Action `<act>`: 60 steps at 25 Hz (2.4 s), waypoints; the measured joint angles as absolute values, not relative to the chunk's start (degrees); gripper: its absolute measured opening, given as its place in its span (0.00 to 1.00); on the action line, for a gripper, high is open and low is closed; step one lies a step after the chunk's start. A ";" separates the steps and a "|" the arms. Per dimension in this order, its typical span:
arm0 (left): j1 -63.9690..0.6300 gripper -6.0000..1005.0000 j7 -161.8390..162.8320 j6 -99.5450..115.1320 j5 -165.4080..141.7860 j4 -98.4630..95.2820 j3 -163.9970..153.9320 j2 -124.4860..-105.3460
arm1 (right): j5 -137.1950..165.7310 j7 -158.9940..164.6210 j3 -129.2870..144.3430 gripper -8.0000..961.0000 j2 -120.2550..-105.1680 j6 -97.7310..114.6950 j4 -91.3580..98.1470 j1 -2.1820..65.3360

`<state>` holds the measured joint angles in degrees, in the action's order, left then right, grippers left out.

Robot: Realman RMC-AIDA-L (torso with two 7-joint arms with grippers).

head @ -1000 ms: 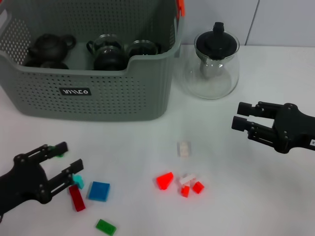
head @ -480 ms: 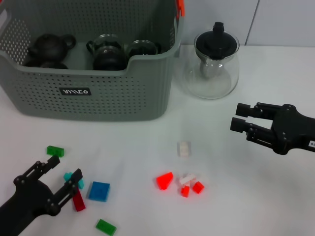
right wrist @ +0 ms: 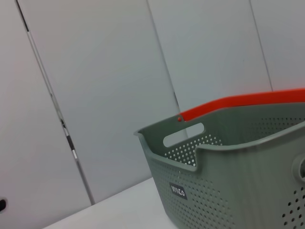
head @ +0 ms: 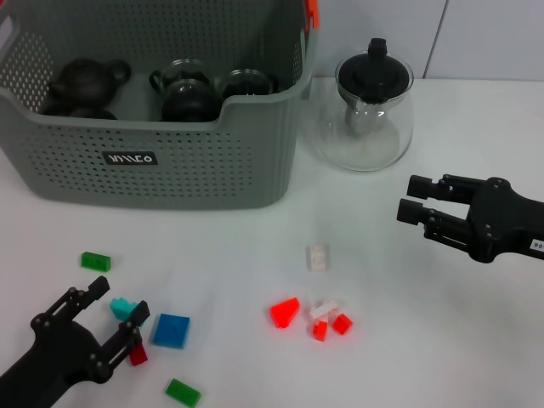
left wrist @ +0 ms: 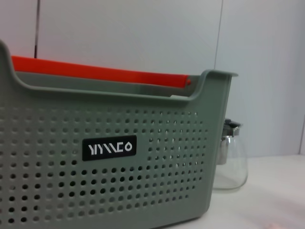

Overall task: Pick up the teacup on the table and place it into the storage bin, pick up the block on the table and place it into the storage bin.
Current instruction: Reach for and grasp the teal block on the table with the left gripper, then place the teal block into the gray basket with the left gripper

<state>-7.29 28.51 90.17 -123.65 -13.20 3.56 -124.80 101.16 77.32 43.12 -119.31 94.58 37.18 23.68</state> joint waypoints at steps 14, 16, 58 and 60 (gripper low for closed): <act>-7.07 0.67 22.17 85.62 -123.61 -9.17 6.38 -124.81 | 101.16 77.48 43.10 0.50 -119.29 94.60 37.13 23.58; -6.99 0.67 22.04 85.43 -123.61 -9.15 6.39 -124.81 | 101.16 77.57 43.05 0.50 -119.27 94.65 37.11 23.57; -8.22 0.41 34.95 93.37 -124.47 -13.38 6.89 -124.14 | 101.16 77.92 42.98 0.50 -119.26 95.06 36.91 23.69; -9.60 0.41 44.00 102.06 -123.73 -17.07 8.01 -123.40 | 101.16 77.93 42.97 0.50 -119.26 95.07 36.91 23.64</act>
<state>-9.60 44.00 102.06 -123.73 -17.07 8.01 -123.40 101.16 77.93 42.97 -119.26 95.07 36.91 23.64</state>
